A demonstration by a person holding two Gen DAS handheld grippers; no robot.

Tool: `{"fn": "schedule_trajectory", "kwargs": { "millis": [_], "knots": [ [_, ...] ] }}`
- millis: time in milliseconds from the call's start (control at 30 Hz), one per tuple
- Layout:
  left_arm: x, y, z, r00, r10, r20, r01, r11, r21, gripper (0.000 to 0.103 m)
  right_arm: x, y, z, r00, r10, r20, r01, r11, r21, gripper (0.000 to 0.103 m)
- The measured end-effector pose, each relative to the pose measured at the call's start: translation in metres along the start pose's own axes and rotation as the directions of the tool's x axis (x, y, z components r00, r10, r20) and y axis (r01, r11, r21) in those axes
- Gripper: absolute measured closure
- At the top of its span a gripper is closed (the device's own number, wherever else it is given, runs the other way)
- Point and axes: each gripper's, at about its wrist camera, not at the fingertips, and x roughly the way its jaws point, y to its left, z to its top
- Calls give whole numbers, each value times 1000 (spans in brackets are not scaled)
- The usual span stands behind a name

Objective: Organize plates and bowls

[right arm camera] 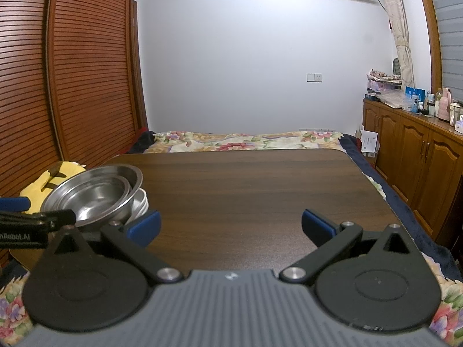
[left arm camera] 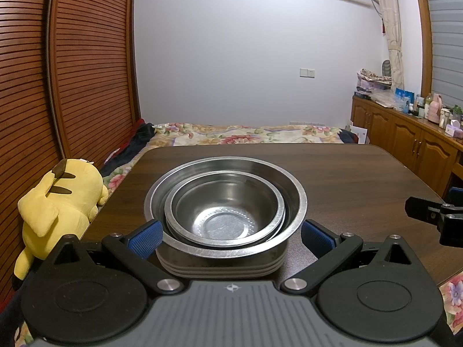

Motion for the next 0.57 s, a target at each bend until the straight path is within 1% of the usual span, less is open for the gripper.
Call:
{"fn": "schedule_trajectory", "kwargs": {
  "millis": [567],
  "knots": [
    [0,-1,1,1000,-7,-4,7,1000,1,0,0,1,1,1000,4,-6,-4,1000,0,0]
  ]
}}
